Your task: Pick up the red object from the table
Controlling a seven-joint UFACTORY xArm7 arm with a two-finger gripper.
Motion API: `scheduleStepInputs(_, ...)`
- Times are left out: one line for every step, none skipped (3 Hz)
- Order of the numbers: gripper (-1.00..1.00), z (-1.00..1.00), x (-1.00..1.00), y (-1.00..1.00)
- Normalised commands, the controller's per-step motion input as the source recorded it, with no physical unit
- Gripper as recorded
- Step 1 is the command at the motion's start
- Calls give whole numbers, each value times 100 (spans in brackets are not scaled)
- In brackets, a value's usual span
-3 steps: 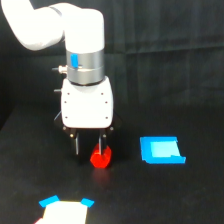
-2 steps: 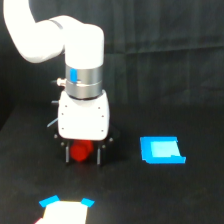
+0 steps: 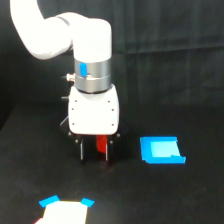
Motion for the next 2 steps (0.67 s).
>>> scheduleStepInputs(100, -34, -47, 100)
scheduleStepInputs(100, -29, -14, 100)
